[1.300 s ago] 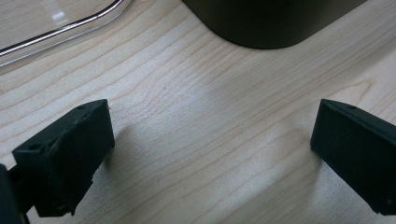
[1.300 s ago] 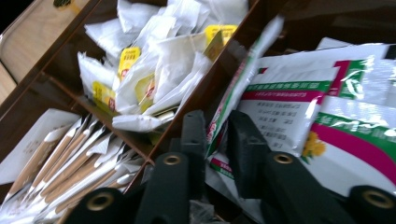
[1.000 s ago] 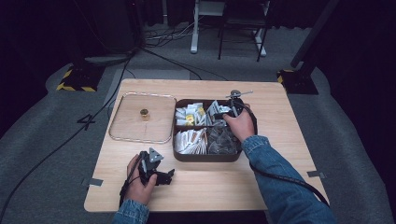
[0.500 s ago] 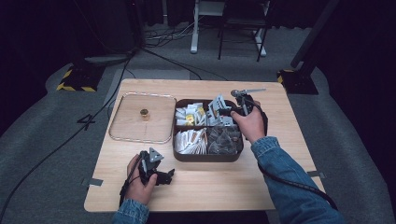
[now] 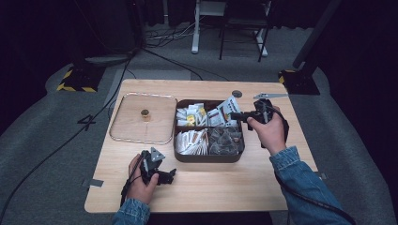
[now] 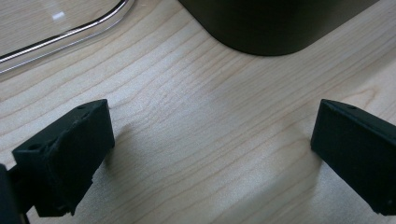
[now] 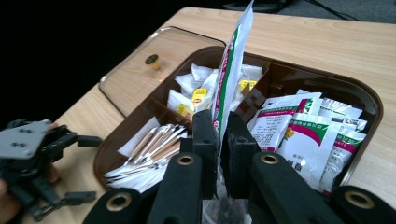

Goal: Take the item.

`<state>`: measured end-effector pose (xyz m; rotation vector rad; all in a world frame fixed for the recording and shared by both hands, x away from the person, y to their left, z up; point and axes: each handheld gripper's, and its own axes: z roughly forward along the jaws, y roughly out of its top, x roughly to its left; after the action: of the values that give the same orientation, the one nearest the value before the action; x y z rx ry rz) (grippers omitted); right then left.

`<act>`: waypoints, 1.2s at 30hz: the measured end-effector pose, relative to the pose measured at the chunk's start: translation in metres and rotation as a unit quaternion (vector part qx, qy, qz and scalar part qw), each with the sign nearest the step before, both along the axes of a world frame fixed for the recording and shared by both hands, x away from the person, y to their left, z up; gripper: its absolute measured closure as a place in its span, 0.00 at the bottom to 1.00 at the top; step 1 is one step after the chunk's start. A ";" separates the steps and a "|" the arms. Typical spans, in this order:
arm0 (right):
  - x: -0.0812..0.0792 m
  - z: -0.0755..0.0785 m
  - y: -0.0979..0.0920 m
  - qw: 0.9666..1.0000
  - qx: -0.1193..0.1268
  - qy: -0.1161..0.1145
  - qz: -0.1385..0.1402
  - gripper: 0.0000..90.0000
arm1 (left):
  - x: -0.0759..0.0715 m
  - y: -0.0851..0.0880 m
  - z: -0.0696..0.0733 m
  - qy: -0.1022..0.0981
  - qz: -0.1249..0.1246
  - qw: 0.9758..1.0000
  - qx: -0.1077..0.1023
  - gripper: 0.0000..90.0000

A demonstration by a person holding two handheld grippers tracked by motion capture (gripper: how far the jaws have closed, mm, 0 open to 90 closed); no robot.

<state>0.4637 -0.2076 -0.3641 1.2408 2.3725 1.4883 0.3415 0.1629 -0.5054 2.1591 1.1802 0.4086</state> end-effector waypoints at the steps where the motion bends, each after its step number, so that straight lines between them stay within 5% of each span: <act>1: -0.003 0.002 -0.003 1.000 0.003 -0.001 0.002 0.96 | 0.000 0.000 0.000 0.000 0.000 1.000 0.000 0.00; 14: -0.045 0.005 -0.039 1.000 0.030 -0.008 0.002 0.96 | 0.003 0.000 0.000 -0.002 -0.002 1.000 0.001 0.00; 22: -0.078 0.011 -0.057 0.999 0.015 -0.035 -0.011 0.95 | 0.005 0.000 0.000 -0.005 -0.006 1.000 0.004 0.00; 36: -0.083 -0.009 -0.088 0.999 -0.009 -0.010 -0.045 0.95 | 0.005 0.000 0.000 -0.005 -0.005 1.000 0.003 0.00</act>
<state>0.3803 -0.2957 -0.3730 1.3041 2.2809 1.4422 0.3467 0.1626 -0.5055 2.1654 1.1631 0.4192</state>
